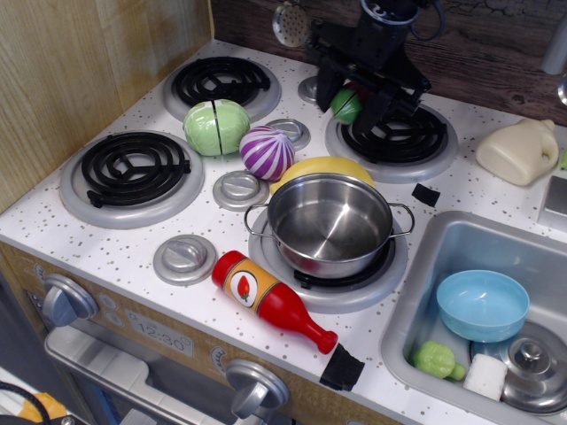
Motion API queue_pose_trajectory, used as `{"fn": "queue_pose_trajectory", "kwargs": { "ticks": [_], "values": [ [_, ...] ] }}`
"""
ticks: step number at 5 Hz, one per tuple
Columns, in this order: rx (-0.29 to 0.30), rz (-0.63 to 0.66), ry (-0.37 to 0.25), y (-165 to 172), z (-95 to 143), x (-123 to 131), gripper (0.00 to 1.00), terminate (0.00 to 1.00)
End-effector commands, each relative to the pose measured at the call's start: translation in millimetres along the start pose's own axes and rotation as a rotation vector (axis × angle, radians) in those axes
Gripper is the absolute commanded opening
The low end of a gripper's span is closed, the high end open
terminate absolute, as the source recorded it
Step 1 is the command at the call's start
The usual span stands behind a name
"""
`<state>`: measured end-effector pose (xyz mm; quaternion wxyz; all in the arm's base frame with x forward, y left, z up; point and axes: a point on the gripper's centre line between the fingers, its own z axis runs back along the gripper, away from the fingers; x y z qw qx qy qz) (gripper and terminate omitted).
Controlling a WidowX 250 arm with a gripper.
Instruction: Put pepper in pan
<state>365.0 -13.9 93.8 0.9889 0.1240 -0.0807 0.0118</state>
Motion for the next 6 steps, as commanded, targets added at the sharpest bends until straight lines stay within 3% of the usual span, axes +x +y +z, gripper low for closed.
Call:
{"fn": "queue_pose_trajectory", "kwargs": {
  "ticks": [1, 2, 3, 4, 5, 6],
  "values": [
    [-0.049, 0.122, -0.004, -5, 32, -33, 0.0, 0.0],
    [-0.067, 0.176, -0.011, -17, 28, -52, 0.0, 0.0],
    [-0.111, 0.235, -0.062, -36, 16, -63, 0.0, 0.0],
    [-0.148, 0.22, -0.115, -37, 8, -66, 1.0, 0.0],
    [-0.148, 0.22, -0.115, -37, 8, -66, 1.0, 0.0],
    [-0.148, 0.22, -0.115, -37, 8, -66, 1.0, 1.0]
  ]
}}
